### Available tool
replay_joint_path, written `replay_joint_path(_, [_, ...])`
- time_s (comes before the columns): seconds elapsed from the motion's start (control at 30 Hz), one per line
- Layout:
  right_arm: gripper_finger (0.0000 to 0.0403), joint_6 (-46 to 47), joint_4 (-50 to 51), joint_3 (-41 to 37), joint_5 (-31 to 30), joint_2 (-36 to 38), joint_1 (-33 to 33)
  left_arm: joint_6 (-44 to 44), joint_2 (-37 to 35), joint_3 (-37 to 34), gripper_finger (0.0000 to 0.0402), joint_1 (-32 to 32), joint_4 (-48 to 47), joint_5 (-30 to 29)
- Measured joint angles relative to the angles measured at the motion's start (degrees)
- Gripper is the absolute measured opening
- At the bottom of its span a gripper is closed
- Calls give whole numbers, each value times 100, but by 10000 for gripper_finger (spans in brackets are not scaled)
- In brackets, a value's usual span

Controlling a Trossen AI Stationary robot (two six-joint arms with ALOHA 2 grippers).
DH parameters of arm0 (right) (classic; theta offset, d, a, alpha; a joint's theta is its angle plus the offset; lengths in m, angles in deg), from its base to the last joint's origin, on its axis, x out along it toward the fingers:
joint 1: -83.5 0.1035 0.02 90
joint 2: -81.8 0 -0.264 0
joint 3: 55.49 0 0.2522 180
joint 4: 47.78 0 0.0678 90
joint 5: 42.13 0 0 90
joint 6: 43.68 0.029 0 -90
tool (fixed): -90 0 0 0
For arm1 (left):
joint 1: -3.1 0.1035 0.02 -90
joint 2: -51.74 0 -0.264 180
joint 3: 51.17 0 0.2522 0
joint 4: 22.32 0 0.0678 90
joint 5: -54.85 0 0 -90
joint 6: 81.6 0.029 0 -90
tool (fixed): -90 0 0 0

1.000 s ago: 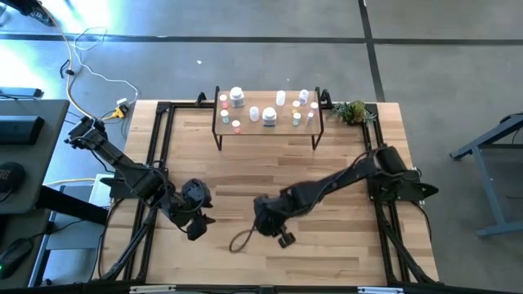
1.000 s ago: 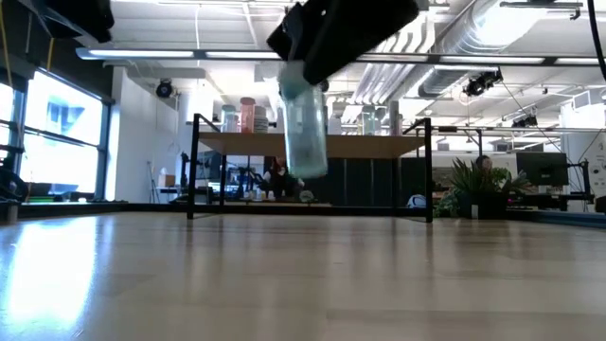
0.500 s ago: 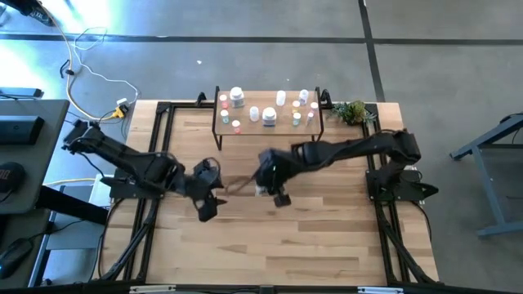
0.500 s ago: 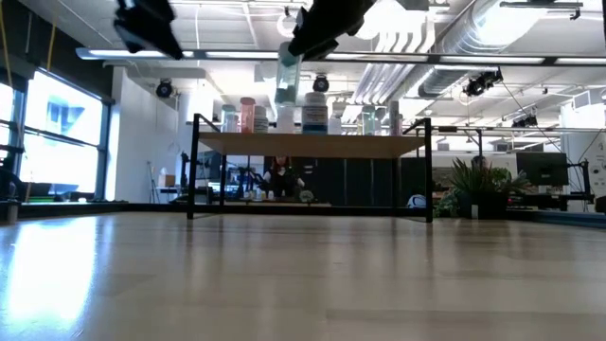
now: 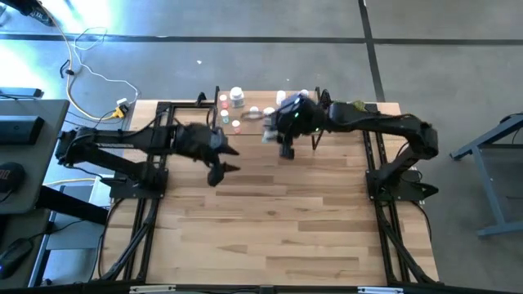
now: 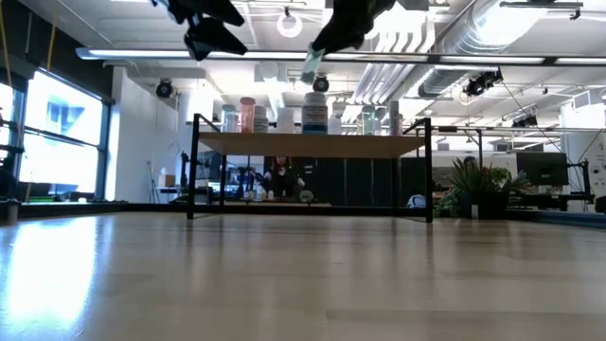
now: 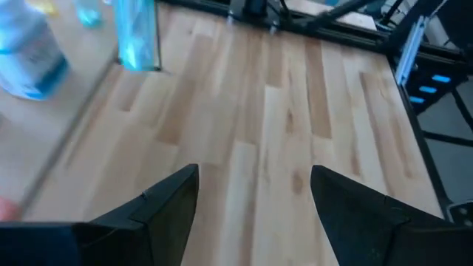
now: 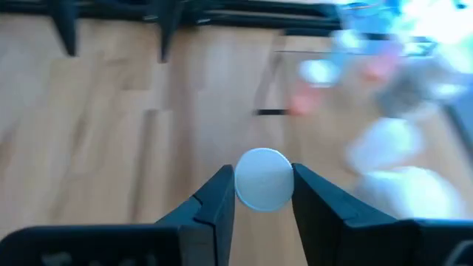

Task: Pick and place medicine bottles onto shelf by color
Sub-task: Put the blue pill bottle on the shelf

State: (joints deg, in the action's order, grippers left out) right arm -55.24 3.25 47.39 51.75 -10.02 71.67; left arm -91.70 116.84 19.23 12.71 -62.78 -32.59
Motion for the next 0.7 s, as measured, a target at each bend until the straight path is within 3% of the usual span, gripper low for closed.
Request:
replay_joint_path(0.4, [103, -4, 15, 0, -1000, 622, -863, 1051, -22, 0, 252, 1566, 159, 1090])
replay_joint_path(0.7, [103, 267, 327, 2, -1048, 291, -1274, 1336, -22, 0, 252, 2063, 505, 1874])
